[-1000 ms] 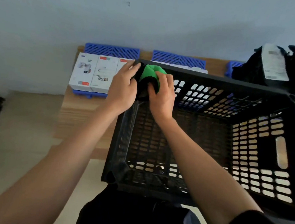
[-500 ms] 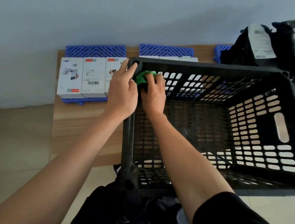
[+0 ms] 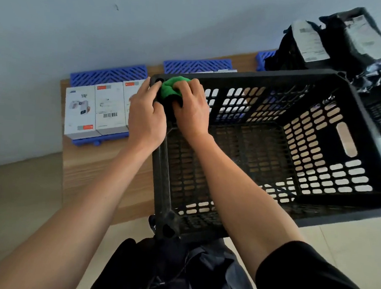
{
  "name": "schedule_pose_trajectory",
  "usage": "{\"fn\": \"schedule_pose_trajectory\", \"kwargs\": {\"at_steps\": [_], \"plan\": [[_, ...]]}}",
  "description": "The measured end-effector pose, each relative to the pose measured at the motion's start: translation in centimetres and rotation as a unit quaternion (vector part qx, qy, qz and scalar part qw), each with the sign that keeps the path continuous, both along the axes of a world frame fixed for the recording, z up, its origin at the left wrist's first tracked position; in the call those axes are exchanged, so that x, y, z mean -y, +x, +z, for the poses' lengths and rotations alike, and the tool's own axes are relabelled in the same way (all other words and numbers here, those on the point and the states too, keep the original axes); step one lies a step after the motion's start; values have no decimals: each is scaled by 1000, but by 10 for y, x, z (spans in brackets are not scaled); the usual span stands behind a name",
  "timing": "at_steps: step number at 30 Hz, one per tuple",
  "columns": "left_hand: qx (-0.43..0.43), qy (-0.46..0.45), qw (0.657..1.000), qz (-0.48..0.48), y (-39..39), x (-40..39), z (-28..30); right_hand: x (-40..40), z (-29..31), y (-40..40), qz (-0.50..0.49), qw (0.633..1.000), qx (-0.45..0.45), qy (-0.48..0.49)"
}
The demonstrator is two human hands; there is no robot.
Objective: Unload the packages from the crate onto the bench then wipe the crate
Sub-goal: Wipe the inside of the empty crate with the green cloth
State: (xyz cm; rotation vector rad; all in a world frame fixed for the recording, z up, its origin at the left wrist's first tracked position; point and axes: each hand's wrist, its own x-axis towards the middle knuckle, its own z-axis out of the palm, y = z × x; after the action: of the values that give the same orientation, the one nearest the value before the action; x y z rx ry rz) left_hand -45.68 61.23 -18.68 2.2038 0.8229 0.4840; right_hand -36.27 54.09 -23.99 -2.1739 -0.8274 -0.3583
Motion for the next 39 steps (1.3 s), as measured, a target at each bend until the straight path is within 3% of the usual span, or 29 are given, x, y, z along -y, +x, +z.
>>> {"fn": "schedule_pose_trajectory", "kwargs": {"at_steps": [5,9,15,18,22,25,34,39], "plan": [[-2,-5,1000,-12,-1,-1,-3,41,-11,23,-77,994,-73,21],[-1,-2,1000,-15,-1,-2,-6,67,-8,42,-60,997,-50,-12],[13,-18,1000,-8,-2,0,-6,101,-10,72,-249,949,-149,119],[24,-32,999,1,-1,1,-7,99,-9,65,-230,958,-128,115],[41,-45,998,15,1,2,-6,59,-9,35,-69,994,-66,51],[40,-40,998,19,1,1,-6,30,-10,17,9,999,-47,19],[37,-44,998,4,-1,0,-7,91,-14,66,-32,999,-6,-17],[47,-57,997,11,1,1,-7,133,-19,87,-104,994,-32,-12]]}}
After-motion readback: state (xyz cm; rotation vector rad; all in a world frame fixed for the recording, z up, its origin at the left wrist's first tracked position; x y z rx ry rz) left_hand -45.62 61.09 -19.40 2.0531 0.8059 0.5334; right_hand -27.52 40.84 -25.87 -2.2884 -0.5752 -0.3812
